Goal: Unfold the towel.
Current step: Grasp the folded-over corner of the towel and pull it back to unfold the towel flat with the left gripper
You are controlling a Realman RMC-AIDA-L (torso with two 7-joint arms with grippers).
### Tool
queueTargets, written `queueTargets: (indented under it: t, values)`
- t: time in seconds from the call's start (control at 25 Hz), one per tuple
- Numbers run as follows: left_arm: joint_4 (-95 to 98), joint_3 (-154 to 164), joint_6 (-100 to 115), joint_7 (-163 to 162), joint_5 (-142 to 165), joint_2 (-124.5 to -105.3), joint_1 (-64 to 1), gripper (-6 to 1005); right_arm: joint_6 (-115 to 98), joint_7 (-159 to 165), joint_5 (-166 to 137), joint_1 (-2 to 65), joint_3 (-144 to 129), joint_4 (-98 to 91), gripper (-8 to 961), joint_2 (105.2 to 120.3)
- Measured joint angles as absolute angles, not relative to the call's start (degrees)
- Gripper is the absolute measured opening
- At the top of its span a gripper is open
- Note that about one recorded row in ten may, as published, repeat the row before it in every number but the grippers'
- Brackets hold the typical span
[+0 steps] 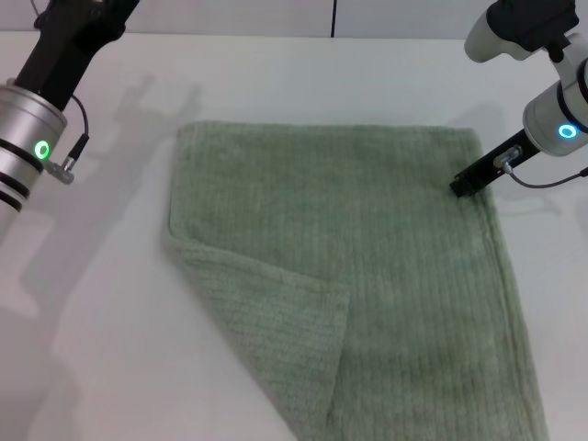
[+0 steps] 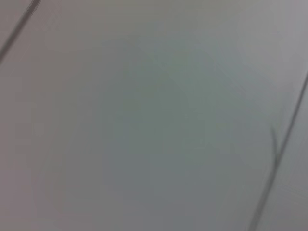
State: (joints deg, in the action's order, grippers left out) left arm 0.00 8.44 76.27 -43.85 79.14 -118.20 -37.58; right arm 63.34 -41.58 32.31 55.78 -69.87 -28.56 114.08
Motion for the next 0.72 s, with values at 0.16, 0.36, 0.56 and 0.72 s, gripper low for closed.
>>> queueTargets:
  t: [0.16,0.36,0.56,0.72]
  values:
    - [7.2,12.0,76.4,-58.1,85.0,-118.21,-38.2,861,63.3,-41.6,32.1,55.9,-69.9,-28.6,0,114.08]
    - [17.8,24.1,77.8,-74.6,85.8,-118.19,-37.7,861,63.3,-41.6,32.1,56.0,-69.9,-28.6,0,114.14]
    - [30.5,35.5,82.3,-86.7,85.9,-117.96,-34.7,861,63.2,-41.6,32.1,56.0,-69.9,-28.6,0,114.16]
    - [39.9,43.7,86.7,-90.6,86.0,-116.93,-31.1,861,63.2,-41.6,32.1,56.0,-69.9,-28.6,0,114.27]
